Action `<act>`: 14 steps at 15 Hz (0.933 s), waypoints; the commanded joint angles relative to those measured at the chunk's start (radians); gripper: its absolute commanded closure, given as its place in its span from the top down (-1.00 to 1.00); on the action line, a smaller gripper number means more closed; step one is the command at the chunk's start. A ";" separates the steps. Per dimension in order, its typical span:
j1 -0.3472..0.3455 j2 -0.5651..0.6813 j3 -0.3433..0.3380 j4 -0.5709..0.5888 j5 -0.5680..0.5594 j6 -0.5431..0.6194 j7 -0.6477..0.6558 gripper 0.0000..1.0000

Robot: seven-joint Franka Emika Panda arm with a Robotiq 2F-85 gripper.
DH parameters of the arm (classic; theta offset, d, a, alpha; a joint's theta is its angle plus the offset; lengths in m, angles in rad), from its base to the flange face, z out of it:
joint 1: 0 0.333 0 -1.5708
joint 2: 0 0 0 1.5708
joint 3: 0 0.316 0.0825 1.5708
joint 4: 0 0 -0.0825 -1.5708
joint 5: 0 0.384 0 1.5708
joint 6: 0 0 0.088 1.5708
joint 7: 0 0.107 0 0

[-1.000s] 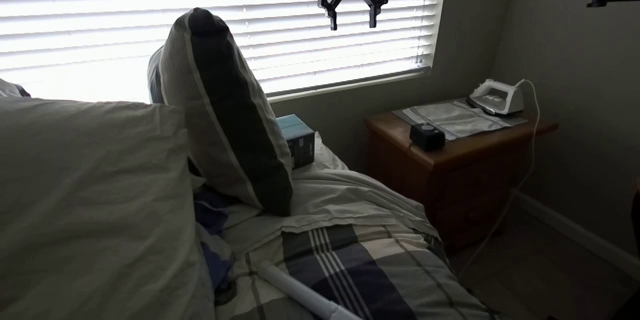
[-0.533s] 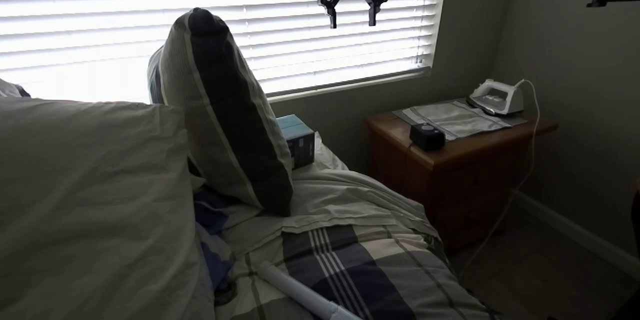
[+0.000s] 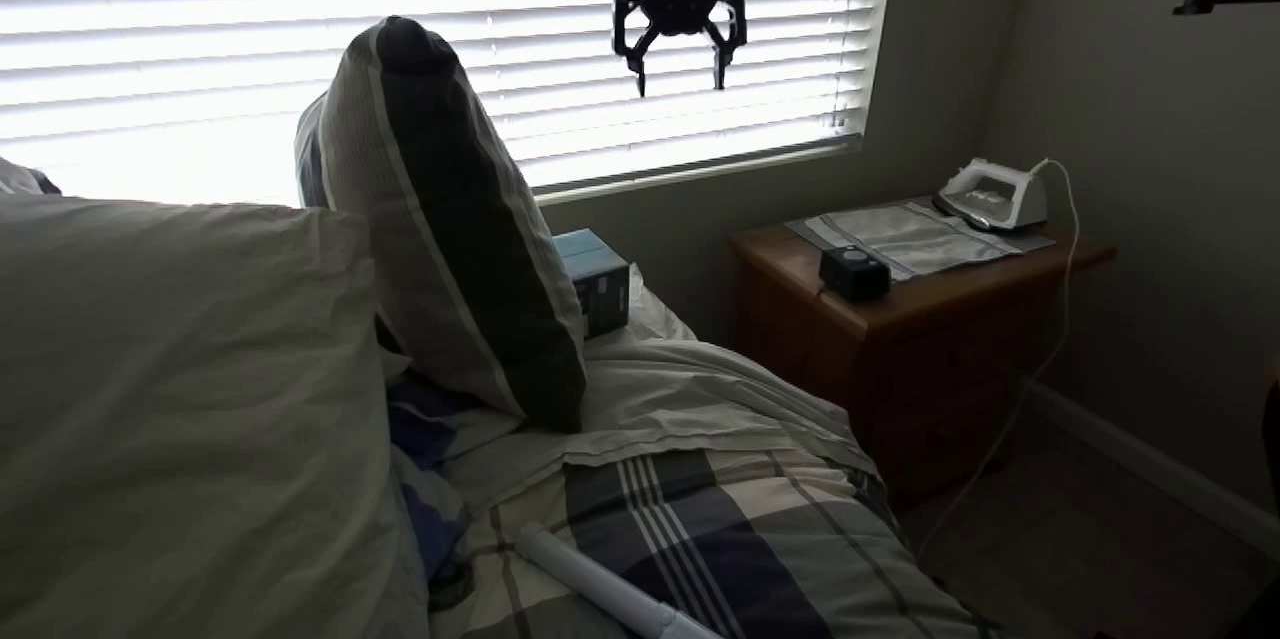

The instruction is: Pick up the blue tissue box and place it right side up on the bedside table

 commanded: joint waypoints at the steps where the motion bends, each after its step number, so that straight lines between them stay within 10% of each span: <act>1: 0.015 0.212 -0.034 0.227 0.002 0.048 0.162 1.00; 14: 0.058 0.666 -0.111 0.731 -0.055 0.096 0.610 1.00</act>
